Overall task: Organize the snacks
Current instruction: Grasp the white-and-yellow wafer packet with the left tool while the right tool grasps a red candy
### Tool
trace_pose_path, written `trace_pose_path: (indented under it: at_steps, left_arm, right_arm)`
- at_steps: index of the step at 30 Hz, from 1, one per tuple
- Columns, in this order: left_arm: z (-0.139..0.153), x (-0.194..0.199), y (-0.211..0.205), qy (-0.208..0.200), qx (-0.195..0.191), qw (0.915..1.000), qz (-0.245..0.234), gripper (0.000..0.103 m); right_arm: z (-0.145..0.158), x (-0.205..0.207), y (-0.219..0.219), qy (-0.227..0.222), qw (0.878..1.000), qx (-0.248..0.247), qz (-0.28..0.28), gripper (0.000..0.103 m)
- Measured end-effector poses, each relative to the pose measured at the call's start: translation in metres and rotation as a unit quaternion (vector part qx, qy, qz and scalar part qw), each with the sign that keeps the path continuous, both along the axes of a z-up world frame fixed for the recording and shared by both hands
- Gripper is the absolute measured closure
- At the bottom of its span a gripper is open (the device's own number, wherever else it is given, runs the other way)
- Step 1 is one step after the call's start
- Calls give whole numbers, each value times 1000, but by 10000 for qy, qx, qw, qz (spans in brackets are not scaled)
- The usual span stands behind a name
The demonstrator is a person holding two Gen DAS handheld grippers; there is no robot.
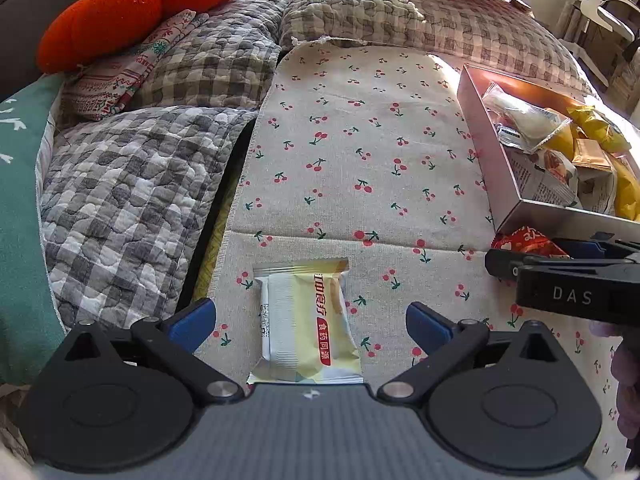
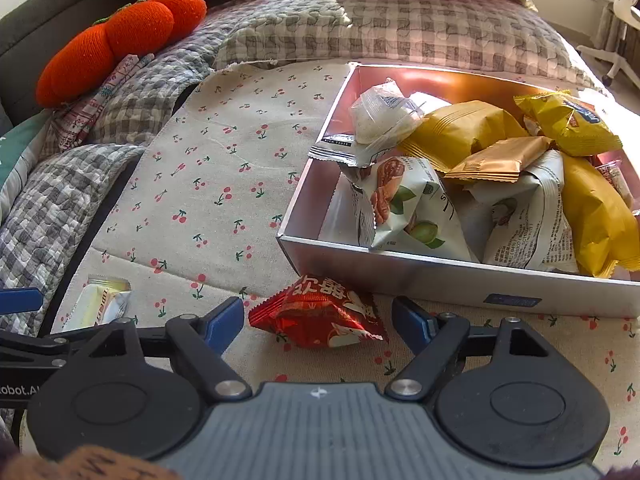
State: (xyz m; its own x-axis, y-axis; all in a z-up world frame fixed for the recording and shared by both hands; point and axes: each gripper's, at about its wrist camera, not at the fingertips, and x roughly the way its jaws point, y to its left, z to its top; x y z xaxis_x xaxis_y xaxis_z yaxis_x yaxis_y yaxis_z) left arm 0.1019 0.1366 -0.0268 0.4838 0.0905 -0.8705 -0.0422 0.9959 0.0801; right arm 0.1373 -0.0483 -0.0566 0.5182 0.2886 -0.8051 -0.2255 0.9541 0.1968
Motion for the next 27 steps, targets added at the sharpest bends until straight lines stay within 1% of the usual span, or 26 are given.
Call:
trace_pose_path:
  at_steps: [1, 3, 8, 9, 11, 13, 18, 23, 27]
  left_arm:
    - [0, 0, 1, 6, 13, 10000, -7, 0]
    - [-1, 0, 2, 19, 35, 10000, -10, 0]
    - [-4, 0, 3, 80, 69, 9999, 22, 0]
    - [-5, 1, 3, 90, 72, 9999, 28, 0]
    - [-8, 1, 5, 119, 40, 9999, 75, 0]
    - [-10, 2, 8, 160, -4, 9998, 146, 0]
    - [-14, 4, 15, 194, -29, 9994, 283, 0]
    - [-18, 4, 17, 264, -64, 9992, 295, 0]
    - [-22, 6, 18, 215, 8, 9993, 301, 1]
  right_arm:
    - [-1, 1, 2, 18, 10000, -32, 1, 33]
    - [-2, 1, 2, -16, 10000, -75, -1, 34]
    - [-1, 1, 3, 14, 9999, -152, 45, 44]
    - [0, 0, 3, 17, 9998, -174, 100, 49]
    - [2, -2, 4, -9, 9995, -229, 215, 52]
    - [4, -3, 3, -47, 9994, -224, 276, 58]
    - [8, -6, -2, 60, 9992, -195, 349, 62]
    - [10, -8, -7, 253, 9992, -82, 304, 62]
    - [16, -12, -12, 267, 9992, -10, 299, 62]
